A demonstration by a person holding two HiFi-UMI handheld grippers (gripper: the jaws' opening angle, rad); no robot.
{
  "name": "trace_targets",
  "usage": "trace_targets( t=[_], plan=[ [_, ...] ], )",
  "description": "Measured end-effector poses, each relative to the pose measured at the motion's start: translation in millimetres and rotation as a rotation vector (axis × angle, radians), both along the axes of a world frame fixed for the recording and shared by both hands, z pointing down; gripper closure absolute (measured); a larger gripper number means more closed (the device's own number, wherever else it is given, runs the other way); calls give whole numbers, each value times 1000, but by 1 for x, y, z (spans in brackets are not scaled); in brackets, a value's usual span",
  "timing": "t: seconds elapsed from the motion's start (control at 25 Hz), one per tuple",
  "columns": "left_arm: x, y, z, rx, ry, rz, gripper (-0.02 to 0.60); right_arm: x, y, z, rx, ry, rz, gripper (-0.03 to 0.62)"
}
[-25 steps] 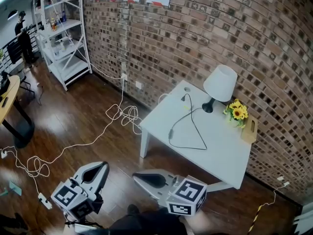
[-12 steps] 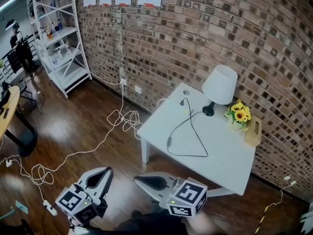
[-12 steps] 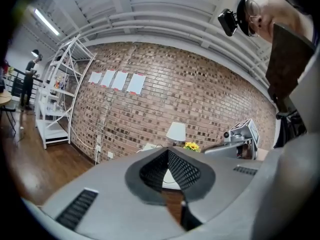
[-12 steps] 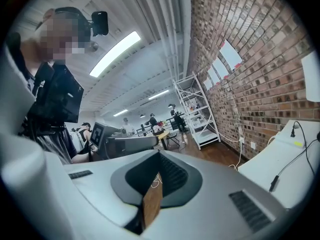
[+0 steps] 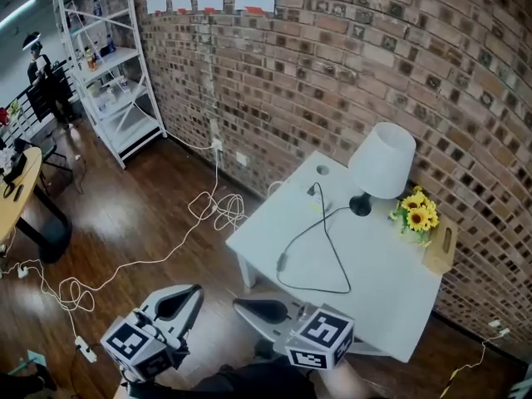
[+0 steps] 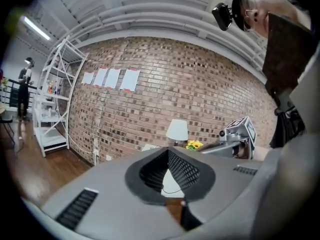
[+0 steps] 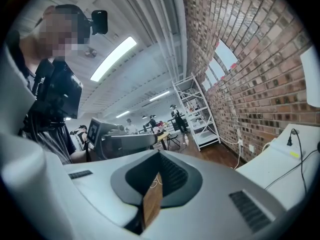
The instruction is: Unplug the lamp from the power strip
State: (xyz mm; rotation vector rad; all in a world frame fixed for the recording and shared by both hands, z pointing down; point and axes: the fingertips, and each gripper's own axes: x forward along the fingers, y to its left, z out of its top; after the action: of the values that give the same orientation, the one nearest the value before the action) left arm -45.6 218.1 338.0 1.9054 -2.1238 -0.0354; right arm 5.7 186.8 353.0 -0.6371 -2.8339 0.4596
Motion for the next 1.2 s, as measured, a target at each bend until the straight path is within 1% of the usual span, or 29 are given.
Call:
trace_targets(
  t=[0.16,0.24,0.4,0.48,0.6,0.72,0.96,1.08,1.2],
  plan=[
    [-6,-20,2,-17,9,-22,571,-1,-19,0,-8,-7,-21,602],
    [-5,-33,3,-27,3,-19,571,0,-30,2,-8,-1,-25,602],
    [0,-55,-2,-39,-20,-6,571,1,-51,-1,-60,-24,-35,602],
    [0,-63,-5,-46,-33,-4,571,0,-59,-3,-70,-30,-44,602],
    [-1,-70,-5,-62,-55,3,571,-3,-66,-3,-57,-36,-48,602],
    [-6,-76,-7,-68,-69,1,571,-9,-68,-2,-68,-36,-54,602],
    [-17,-82,-12,-44,-69,25,571,-22,-60,-4,-32,-40,-75,602],
    [-27,-88,-9,-34,-58,45,571,-28,-59,-3,-6,-26,-79,602],
    [-37,-98,-4,-38,-46,85,571,-34,-68,2,6,-3,-40,602]
  ],
)
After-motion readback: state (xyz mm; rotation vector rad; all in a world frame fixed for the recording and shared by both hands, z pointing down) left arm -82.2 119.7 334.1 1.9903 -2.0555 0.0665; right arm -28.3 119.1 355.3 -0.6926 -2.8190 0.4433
